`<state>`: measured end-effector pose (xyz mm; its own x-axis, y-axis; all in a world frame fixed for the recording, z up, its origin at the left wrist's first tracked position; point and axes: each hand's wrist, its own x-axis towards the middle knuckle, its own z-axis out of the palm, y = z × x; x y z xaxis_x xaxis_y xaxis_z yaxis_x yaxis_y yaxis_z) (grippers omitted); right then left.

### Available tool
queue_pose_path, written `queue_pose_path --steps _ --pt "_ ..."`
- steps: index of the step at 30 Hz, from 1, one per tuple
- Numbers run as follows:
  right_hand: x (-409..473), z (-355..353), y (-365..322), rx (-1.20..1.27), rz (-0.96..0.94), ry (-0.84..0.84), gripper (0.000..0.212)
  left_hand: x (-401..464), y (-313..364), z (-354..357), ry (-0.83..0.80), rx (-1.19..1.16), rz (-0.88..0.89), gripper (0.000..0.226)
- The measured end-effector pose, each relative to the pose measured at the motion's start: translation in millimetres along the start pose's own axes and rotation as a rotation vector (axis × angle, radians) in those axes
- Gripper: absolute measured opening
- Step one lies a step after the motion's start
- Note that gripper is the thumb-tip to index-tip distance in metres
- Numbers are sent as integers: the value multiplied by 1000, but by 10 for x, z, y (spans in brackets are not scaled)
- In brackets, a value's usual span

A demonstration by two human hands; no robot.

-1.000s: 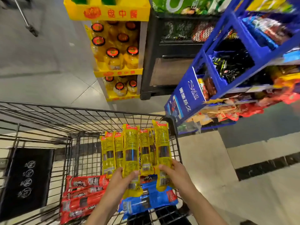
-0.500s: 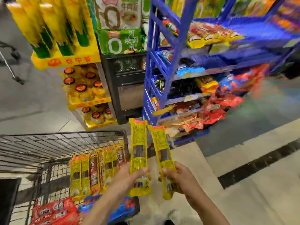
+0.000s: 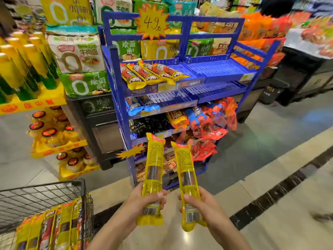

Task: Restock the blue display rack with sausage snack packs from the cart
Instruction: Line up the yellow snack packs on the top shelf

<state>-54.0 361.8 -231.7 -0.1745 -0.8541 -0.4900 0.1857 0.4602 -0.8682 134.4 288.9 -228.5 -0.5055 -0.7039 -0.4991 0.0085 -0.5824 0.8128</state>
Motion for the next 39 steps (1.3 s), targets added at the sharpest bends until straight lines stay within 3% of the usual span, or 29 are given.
queue_pose_path --steps 4,8,12,16,20,21,23,25,27,31,36,39 --pt "245 -277 -262 -4 -56 -14 19 278 260 109 28 27 103 67" --pt "618 -513 -470 49 -73 13 26 677 473 224 22 -198 81 37" --pt "982 -779 -641 104 -12 54 25 1208 553 326 3 -331 40 48" --pt "1243 -1036 -840 119 -35 65 23 1692 678 446 32 -258 -21 48" --pt "1425 -1265 -958 206 -86 1 35 1895 831 636 -2 -144 62 37" --pt "1461 -1308 -980 246 -88 -36 36 1938 898 723 40 -85 66 42" --pt "1545 -1410 -1058 284 -95 -77 43 1977 957 845 75 5 114 74" --pt "1654 -1526 -1139 236 -114 -83 60 1942 955 956 62 38 156 83" --pt "1778 -1671 -1234 139 -150 -109 80 1947 993 1095 104 67 186 73" --pt "2020 -1929 -1423 54 -167 -201 93 2017 1125 1392 211 233 244 65" --pt "2253 -2193 -1709 -83 -317 -249 65 2179 1195 1671 445 349 302 49" --pt "2375 -2358 -1839 -87 -326 -280 54 2292 1212 1810 524 266 358 20"
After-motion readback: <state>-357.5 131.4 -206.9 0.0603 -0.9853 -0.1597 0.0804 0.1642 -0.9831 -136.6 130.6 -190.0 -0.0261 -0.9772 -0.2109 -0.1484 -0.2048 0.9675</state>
